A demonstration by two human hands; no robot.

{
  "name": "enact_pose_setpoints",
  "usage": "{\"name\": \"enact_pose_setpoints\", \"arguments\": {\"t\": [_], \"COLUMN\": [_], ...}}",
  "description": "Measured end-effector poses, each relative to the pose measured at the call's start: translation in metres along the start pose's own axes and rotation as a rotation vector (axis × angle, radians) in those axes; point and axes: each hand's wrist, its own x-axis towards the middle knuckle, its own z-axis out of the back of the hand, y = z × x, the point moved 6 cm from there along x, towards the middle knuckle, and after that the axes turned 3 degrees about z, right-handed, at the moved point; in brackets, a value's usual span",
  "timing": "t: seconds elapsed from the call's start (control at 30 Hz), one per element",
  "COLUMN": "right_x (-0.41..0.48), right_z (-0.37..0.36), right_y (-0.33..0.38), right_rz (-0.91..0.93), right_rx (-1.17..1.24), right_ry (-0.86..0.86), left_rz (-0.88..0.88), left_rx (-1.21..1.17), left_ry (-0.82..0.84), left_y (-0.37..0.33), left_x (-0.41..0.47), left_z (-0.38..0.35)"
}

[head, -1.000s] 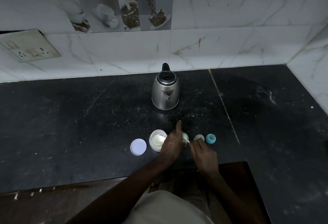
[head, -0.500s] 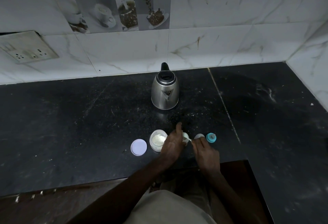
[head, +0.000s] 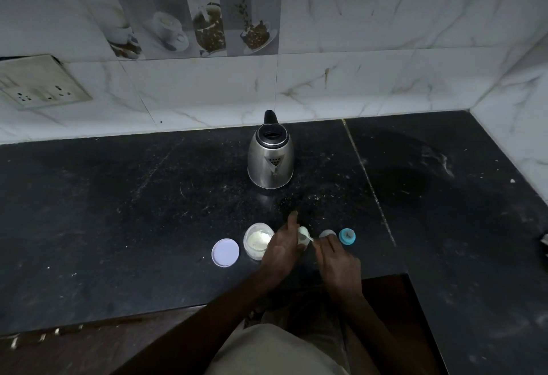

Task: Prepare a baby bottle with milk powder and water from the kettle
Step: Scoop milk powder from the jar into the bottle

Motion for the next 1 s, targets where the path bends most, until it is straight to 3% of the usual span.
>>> {"name": "enact_pose_setpoints", "arguments": {"t": [0.1,0.2,0.3,0.5,0.73,1.0], "right_x": [0.008,0.013,0.015,0.028,0.043,0.052], "right_z": [0.012,0.022,0.022,0.021,-0.002,-0.011], "right_y": [-0.001,-0.007,-0.009,0.0,0.031,0.087], "right_rz": [-0.166,-0.435,-0.626,-0.654,-0.483,-0.021], "right_rx": [0.119,0.517,0.813,0.965,0.822,0.166], "right_ry": [-0.092,-0.188,-0.159,-0.11,0.074,0.126], "left_rz": [-0.025,-0.043,-0.06,-0.052,0.044,0.066], "left_rx": [-0.009,-0.031,-0.107,-0.213,-0.16,-0.148], "left_ry": [-0.023,-0.068,-0.157,-0.38,-0.513,-0.492], "left_y": [0.001,0.001,0.003,0.037,0.079,0.09], "left_x": [-0.003,-0.01,-0.02,-0.029,-0.035,-0.053], "left_z": [0.002,0.005,0.015,0.058,0.09,0.084]}}
